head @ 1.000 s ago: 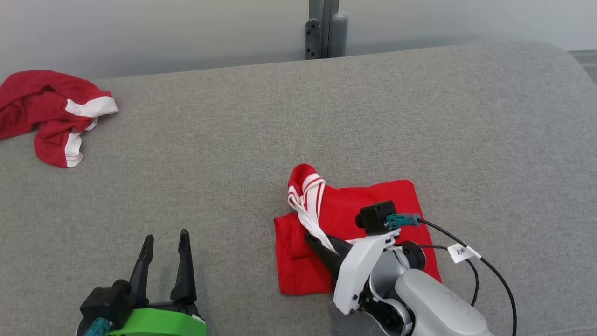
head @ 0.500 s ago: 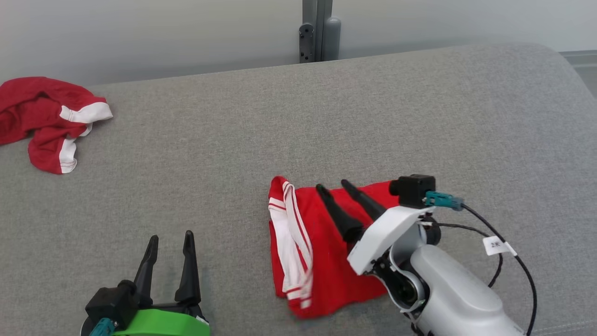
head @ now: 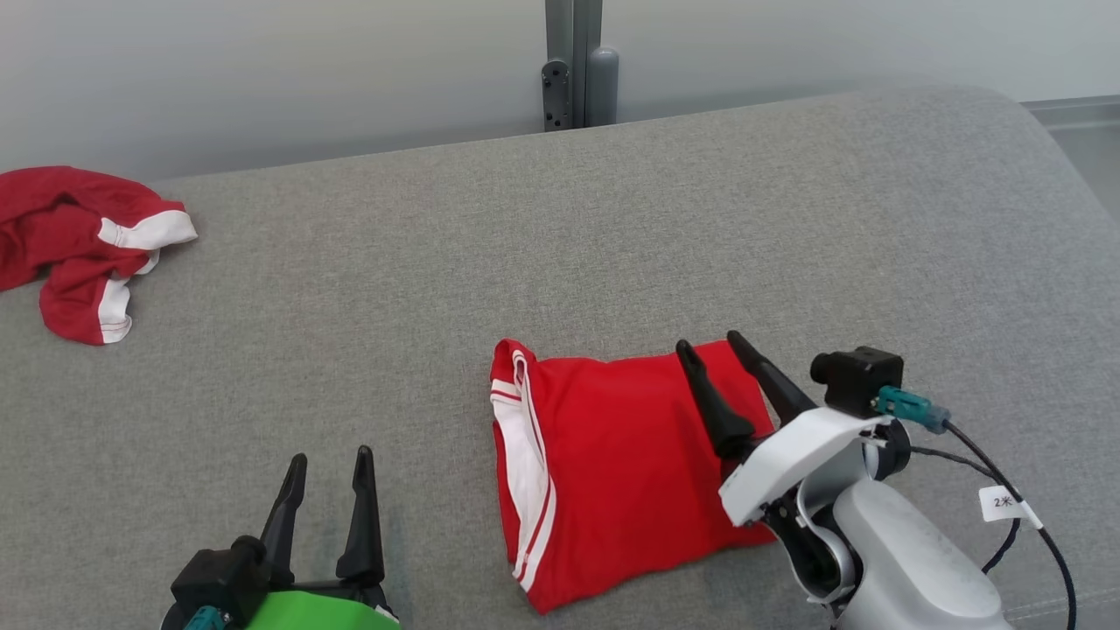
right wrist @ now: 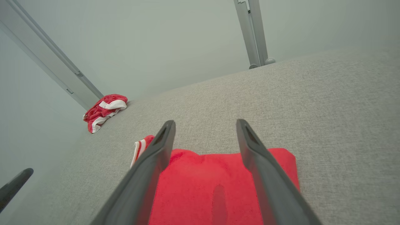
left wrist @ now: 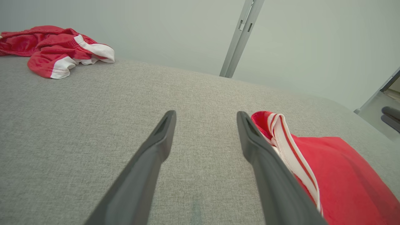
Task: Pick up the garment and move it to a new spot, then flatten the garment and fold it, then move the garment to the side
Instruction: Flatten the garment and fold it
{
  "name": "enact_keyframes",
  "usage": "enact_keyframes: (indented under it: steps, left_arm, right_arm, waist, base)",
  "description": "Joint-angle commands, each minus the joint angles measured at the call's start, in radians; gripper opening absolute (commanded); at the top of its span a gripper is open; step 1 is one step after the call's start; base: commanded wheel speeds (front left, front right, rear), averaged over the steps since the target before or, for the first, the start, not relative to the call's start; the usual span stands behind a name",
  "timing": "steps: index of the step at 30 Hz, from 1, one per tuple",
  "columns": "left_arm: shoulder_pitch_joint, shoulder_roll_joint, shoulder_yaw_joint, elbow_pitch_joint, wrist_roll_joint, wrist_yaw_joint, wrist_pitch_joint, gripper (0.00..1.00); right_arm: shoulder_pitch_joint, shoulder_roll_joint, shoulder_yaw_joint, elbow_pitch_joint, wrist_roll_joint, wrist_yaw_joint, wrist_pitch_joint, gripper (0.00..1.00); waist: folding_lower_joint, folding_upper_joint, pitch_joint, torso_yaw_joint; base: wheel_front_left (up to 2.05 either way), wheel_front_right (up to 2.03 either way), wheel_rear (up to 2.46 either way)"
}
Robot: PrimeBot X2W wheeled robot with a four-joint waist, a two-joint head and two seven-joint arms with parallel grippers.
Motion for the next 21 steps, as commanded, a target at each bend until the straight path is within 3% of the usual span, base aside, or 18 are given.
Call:
enact_keyframes:
  steps: [1, 2, 3, 5, 6, 11, 21]
  left_arm:
    - [0.006, 0.001, -0.002, 0.0, 0.004, -0.005, 0.001, 1.0]
    - [0.003, 0.001, -0.005, 0.002, 0.003, -0.006, 0.001, 1.0]
    - [-0.001, 0.0, -0.008, 0.003, 0.003, -0.006, 0.001, 1.0]
    - [-0.01, 0.001, -0.011, 0.005, 0.002, -0.007, 0.001, 1.0]
    - [-0.016, 0.001, -0.013, 0.006, 0.002, -0.007, 0.001, 1.0]
    - [-0.033, 0.003, -0.02, 0.005, 0.005, -0.005, 0.001, 1.0]
    - [-0.059, 0.0, -0.021, 0.005, -0.007, -0.003, 0.001, 1.0]
  right_arm:
    - [0.017, 0.007, 0.012, 0.003, -0.021, 0.0, -0.002, 1.0]
    - [0.019, 0.013, 0.021, 0.008, -0.03, 0.0, -0.002, 1.0]
    - [0.02, 0.02, 0.034, 0.014, -0.037, 0.0, -0.001, 0.55]
    - [0.012, 0.03, 0.066, 0.039, -0.06, 0.0, -0.002, 0.11]
    - [0.003, 0.035, 0.083, 0.058, -0.074, 0.0, -0.004, 0.0]
    - [-0.052, 0.058, 0.178, 0.183, -0.132, 0.0, -0.014, 0.0]
    - [-0.164, 0.086, 0.274, 0.37, -0.145, 0.0, -0.068, 0.0]
  waist:
    - [0.0, 0.0, 0.001, 0.004]
    - [0.0, 0.0, 0.002, 0.008]
    - [0.0, 0.0, 0.004, 0.014]
    - [0.0, 0.0, 0.01, 0.029]
    - [0.0, 0.0, 0.013, 0.04]
    - [0.0, 0.0, 0.038, 0.106]
    - [0.0, 0.0, 0.08, 0.237]
  base:
    - [0.0, 0.0, 0.0]
    - [0.0, 0.0, 0.0]
    - [0.0, 0.0, 0.0]
    - [0.0, 0.0, 0.0]
    - [0.0, 0.0, 0.0]
    - [0.0, 0.0, 0.0]
    - [0.0, 0.0, 0.0]
